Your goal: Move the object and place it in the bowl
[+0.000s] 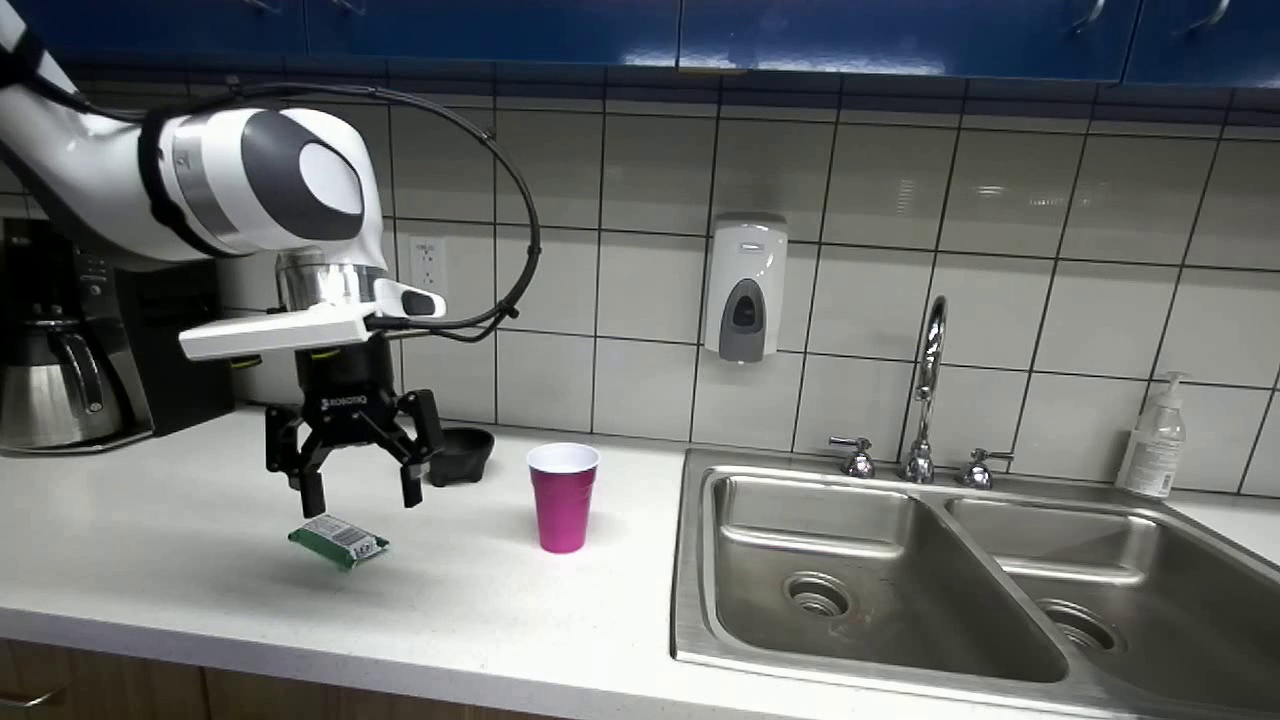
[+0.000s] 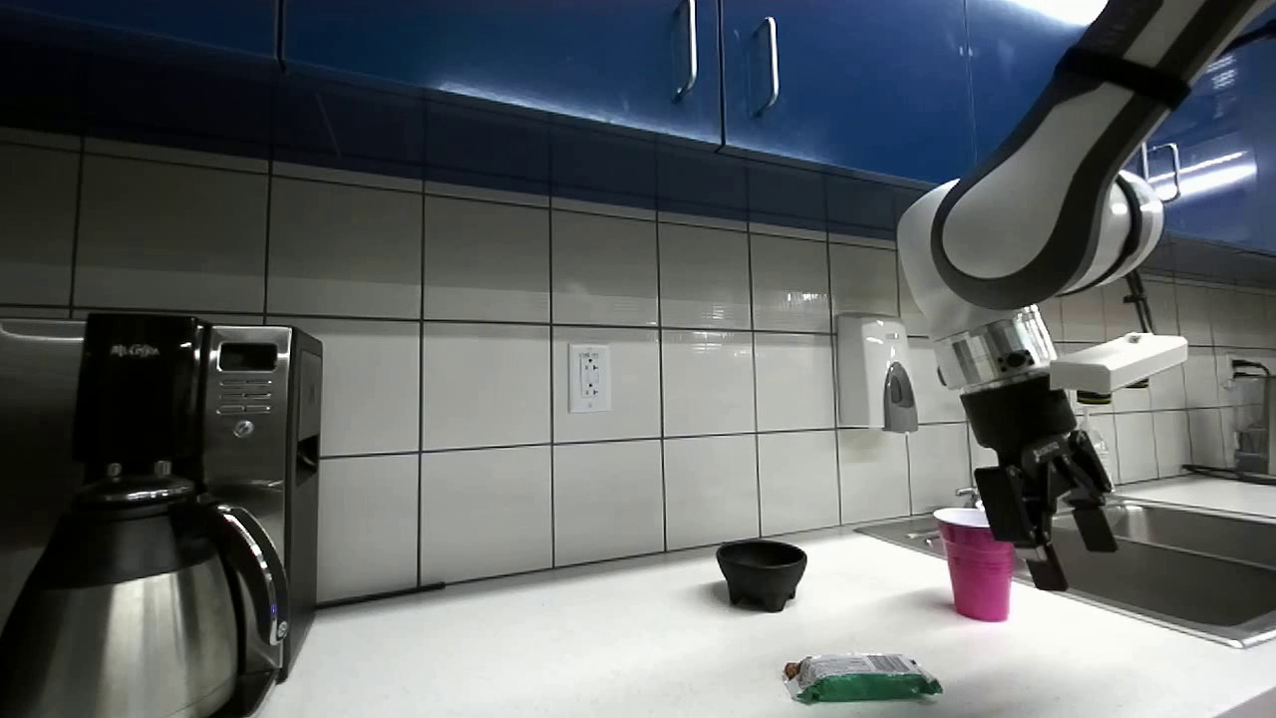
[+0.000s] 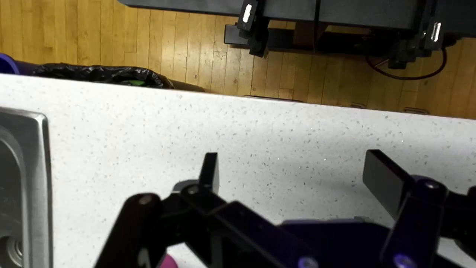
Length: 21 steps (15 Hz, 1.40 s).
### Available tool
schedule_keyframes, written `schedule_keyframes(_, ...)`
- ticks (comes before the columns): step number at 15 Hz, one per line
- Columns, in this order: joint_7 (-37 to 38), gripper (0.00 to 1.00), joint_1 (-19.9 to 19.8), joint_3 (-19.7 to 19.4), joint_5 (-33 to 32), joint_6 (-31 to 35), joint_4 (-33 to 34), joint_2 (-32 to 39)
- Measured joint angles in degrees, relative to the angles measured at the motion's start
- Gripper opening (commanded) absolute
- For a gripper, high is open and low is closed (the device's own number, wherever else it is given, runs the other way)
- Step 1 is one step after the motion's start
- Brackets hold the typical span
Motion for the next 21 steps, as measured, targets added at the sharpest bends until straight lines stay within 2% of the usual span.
schedule_keyframes(10, -17.0, 1.00, 4.7, 0.6, -3.7, 3.1, 7.3, 11.3)
schedule_keyframes(21, -30.9, 1.00, 7.7, 2.2, -4.4, 11.0, 9.5, 17.8)
